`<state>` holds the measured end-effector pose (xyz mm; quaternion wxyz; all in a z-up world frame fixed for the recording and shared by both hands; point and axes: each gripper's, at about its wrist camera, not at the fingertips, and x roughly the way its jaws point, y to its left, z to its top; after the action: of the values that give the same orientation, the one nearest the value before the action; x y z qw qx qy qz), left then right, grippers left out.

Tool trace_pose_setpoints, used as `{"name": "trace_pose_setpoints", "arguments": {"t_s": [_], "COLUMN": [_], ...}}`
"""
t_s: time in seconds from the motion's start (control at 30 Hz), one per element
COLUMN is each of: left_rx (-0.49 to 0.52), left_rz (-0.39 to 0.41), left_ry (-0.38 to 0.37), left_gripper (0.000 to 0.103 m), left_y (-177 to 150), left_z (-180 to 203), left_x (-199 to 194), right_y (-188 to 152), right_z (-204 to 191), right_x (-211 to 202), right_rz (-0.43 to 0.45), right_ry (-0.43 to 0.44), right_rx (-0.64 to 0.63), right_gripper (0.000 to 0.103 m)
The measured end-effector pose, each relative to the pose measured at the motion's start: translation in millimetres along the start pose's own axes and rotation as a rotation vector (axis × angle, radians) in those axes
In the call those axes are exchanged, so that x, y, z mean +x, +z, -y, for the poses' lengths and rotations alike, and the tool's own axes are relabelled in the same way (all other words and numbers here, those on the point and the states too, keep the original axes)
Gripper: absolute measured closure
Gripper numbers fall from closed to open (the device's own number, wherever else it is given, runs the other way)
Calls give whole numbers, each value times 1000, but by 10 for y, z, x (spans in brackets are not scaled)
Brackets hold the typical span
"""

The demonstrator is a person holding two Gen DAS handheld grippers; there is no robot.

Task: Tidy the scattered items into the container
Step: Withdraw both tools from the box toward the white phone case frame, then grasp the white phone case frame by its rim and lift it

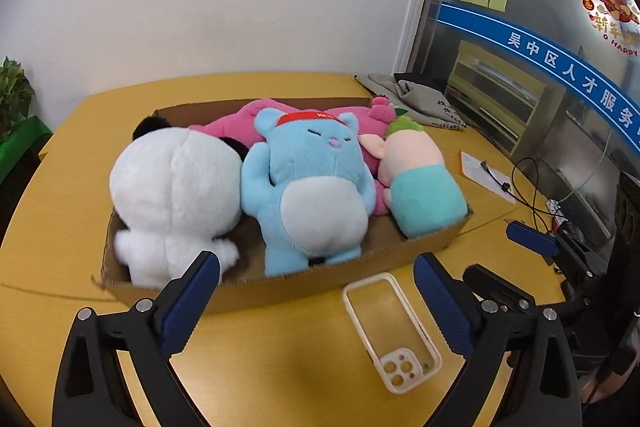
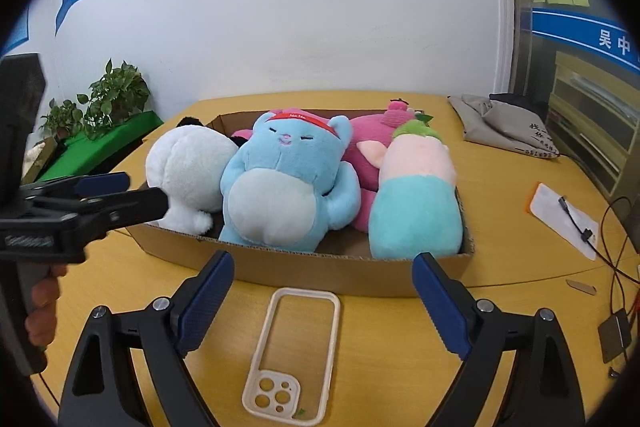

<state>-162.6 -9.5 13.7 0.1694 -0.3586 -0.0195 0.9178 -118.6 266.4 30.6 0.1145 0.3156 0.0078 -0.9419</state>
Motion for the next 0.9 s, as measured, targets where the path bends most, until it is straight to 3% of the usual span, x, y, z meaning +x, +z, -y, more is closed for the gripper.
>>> {"name": "trace_pose_setpoints", "arguments": {"t_s": [0.17,0.27,0.47,0.6,0.67,0.77,0.87,0.9], "left_rx": [-22,-42,-54,-32,-26,4,26,16], "left_rz": [-78,-130,-225,-327,-371,-366,-369,-376], "left_ry": [-46,-65,-116,-78,-83,-63,-37,-47], "left_gripper": [3,3,9,33,46,52,73,85], "left_y": [-329,-497,-583,-602,-638,-627,-630,-640], "left_z": [48,86,201,231,261,346,384,369], "left_x": [131,314,797,1251,1436,1518,1521,1515], "right_y": [-228,-509,-873,-979,-1022,-1132,-1194,-1213], "right_z": [97,232,258,171,136,79,51,26], "right_x": [-37,95,253,324,379,469,445,424], "right_rz": [-47,-141,-220,-238,-256,-297,-290,-286], "right_ry": [-17,-29,-31,-17,-25,-27,-6,3], "right_rx": [-11,18,27,14,0,-35,-42,-56], "right_gripper": [12,12,16,27,42,66,75,79]}}
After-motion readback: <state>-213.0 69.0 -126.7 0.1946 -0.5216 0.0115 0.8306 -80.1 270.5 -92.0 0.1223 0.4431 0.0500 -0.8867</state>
